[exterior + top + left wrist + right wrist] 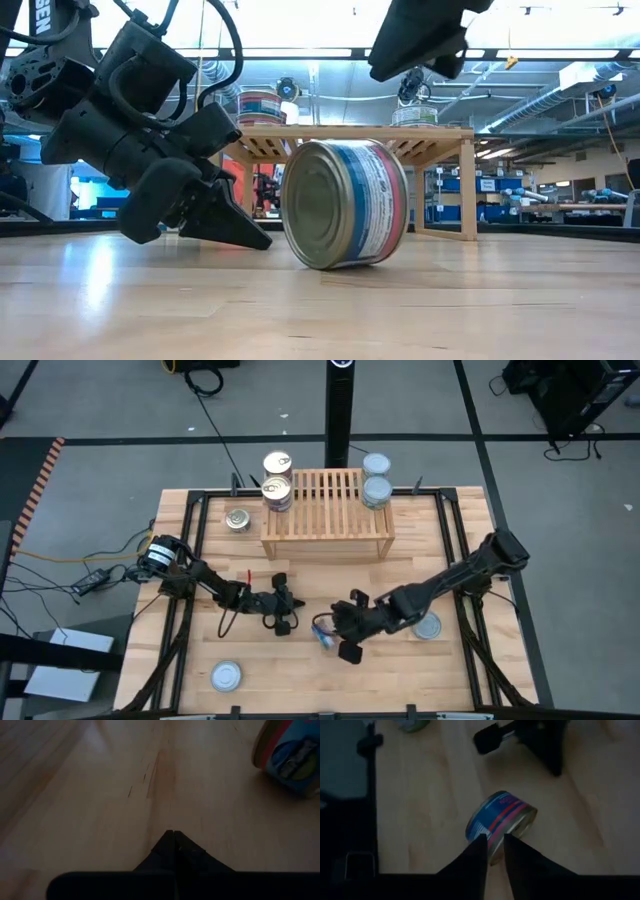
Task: Stack canned seafood by type on shelf
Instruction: Put the blue-pink tuna can on the shelf
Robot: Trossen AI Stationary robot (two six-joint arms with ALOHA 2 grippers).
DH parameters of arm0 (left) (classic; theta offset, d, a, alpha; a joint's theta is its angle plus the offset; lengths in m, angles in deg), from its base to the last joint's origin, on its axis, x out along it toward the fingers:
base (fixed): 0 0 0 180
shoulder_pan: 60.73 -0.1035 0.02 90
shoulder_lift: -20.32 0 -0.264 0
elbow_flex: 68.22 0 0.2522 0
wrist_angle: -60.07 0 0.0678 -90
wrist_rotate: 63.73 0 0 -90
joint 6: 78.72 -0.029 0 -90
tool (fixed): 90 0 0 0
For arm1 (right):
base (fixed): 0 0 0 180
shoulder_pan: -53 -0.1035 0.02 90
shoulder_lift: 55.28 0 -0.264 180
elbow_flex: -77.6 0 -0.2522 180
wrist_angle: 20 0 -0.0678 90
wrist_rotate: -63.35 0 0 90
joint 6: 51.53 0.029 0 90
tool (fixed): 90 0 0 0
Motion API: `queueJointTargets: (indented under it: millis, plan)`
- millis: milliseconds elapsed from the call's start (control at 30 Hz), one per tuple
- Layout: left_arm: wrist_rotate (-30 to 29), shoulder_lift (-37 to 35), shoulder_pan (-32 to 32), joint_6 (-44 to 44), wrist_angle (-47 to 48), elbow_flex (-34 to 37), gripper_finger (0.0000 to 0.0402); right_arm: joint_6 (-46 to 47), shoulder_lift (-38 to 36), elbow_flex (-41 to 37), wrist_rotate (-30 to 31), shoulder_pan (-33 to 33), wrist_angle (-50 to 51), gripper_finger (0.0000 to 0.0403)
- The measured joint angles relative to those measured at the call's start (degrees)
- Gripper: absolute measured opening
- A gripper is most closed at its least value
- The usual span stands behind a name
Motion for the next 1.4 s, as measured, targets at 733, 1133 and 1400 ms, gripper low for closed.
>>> queueJointTargets:
  millis: [733,1133,1400]
  plan:
    - [-4.7,0.0,-2.8,-2.6,-2.6,-0.1,0.0001,14.5,10.8,0.1,20.5,-4.7,-6.3,0.0317]
    - [-5.5,0.0,-3.3,-2.2,-3.4,-0.1,0.0001,14.0,14.7,0.2,27.2,-3.1,-9.5,0.0318]
    - [-5.8,0.0,-3.6,-2.1,-2.4,-0.1,0.0001,10.0,15.9,0.2,25.9,-1.7,-14.3,0.0318]
